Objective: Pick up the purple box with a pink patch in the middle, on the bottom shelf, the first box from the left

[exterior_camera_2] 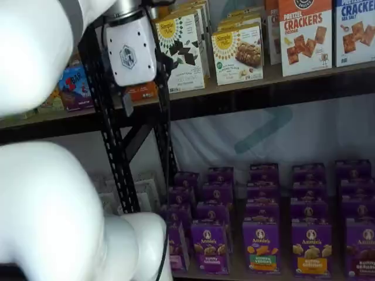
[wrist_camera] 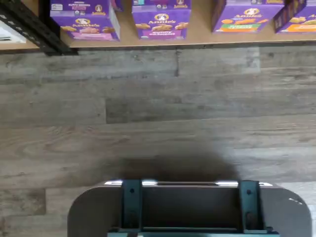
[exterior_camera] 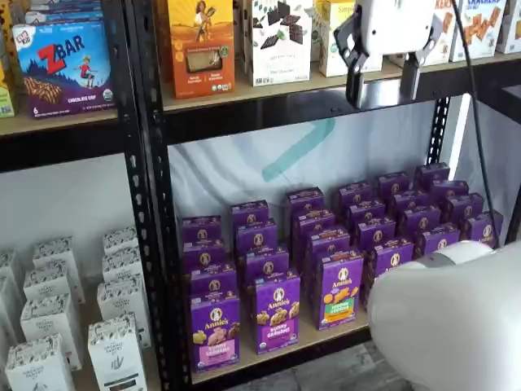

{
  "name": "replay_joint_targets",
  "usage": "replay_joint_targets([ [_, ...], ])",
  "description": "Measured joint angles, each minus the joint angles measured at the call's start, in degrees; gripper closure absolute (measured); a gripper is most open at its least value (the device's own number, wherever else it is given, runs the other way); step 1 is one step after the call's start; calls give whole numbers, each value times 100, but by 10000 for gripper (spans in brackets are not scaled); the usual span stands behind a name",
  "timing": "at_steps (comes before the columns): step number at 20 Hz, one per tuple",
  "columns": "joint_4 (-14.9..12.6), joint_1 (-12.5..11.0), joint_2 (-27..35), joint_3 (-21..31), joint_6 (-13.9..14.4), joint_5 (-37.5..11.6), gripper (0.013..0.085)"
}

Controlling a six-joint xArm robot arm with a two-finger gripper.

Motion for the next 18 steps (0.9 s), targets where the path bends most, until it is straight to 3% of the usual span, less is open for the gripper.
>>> replay_joint_targets([
  [3,89,31,-83,292,52,-211,130],
  [13,8,400,-337,1425,392,-1056,130],
  [18,67,374,-491,2036,367,-1585,130],
])
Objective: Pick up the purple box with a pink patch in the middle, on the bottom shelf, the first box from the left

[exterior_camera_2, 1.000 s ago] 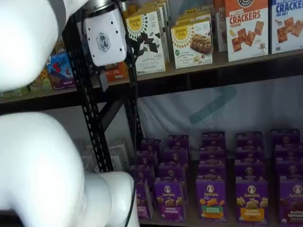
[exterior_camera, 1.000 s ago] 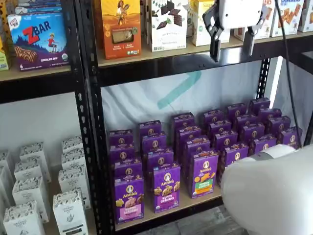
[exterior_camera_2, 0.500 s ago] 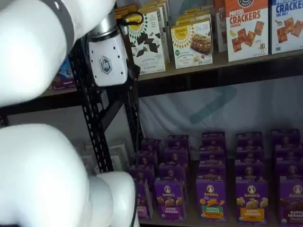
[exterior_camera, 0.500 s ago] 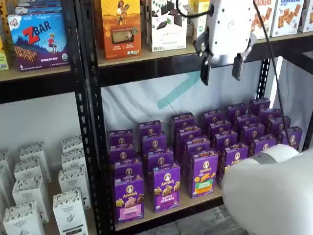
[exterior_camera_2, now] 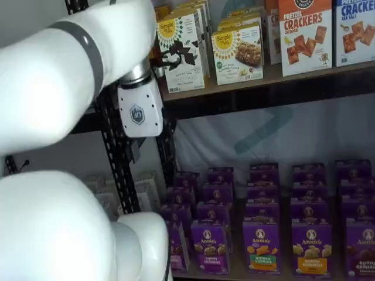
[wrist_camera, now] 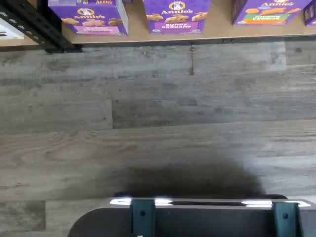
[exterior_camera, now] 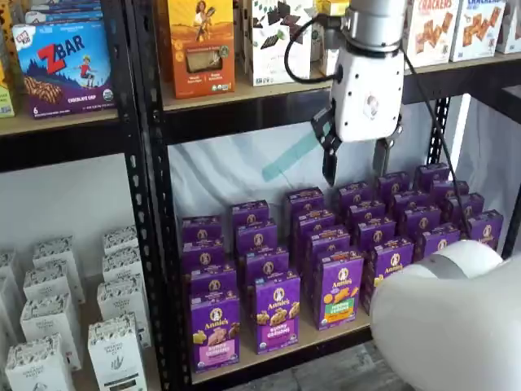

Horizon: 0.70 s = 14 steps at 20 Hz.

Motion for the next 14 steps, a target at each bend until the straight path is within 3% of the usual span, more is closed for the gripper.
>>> replay_joint_targets([
  [7,-4,-8,-288,837,-30,-894,130],
  [14,-74,267,-114,1760,230,-2115,130],
])
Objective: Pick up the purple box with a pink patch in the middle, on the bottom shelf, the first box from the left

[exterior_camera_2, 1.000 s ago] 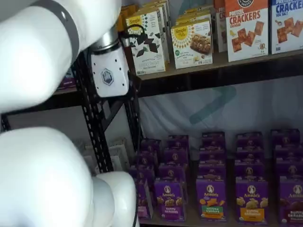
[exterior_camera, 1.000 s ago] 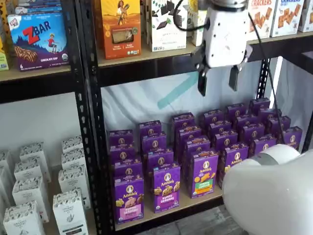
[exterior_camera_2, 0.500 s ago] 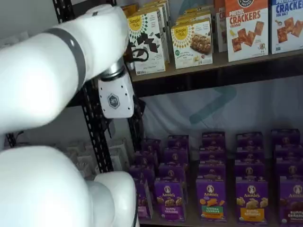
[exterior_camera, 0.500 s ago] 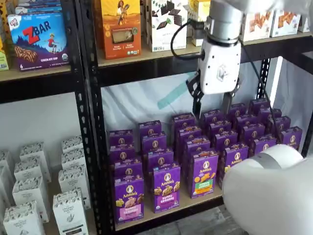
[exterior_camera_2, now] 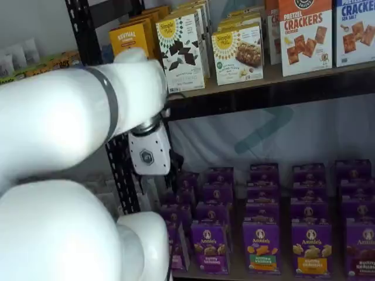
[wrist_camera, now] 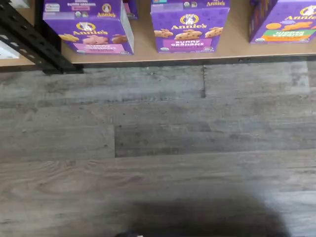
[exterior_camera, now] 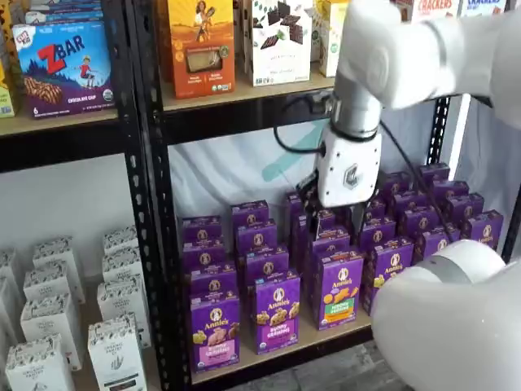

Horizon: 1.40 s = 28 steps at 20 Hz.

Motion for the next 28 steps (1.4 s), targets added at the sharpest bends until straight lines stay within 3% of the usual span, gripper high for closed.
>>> replay_joint_targets([
  [6,-337,262,496,575,418,-1141,130],
  [13,-684,402,1716,905,850,-2535,130],
  [17,-806,378,2462,943,967,-3289,130],
  [25,-1298,183,3875,713,1269,-4186,130],
  [28,-1277,110,4381,639,1200,-4628,130],
])
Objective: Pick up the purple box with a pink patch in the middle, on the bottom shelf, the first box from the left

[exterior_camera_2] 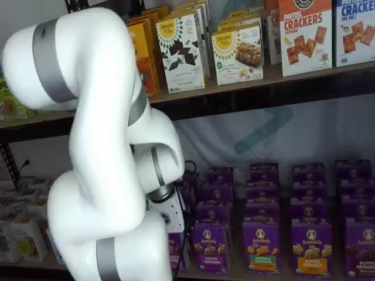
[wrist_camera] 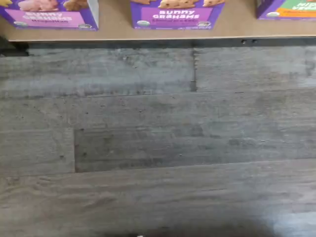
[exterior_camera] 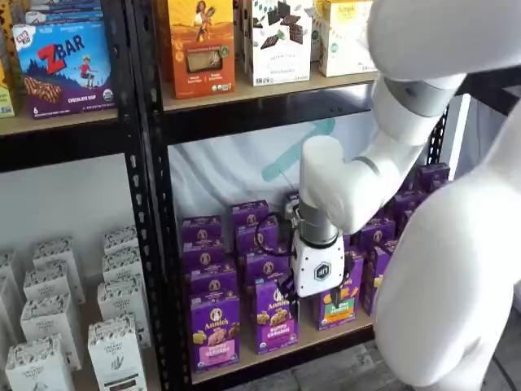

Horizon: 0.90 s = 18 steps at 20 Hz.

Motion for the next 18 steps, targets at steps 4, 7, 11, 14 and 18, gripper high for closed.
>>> replay_joint_targets([
  [4,356,63,759,-191,-255,-577,130],
  [7,455,153,1220,-396,-255,-819,130],
  [11,212,232,1867,-778,59,-1062,130],
  [14,418,279,2318,-1124,-93,-1113,130],
  [18,185,180,2842,-1575,43,-1170,130],
])
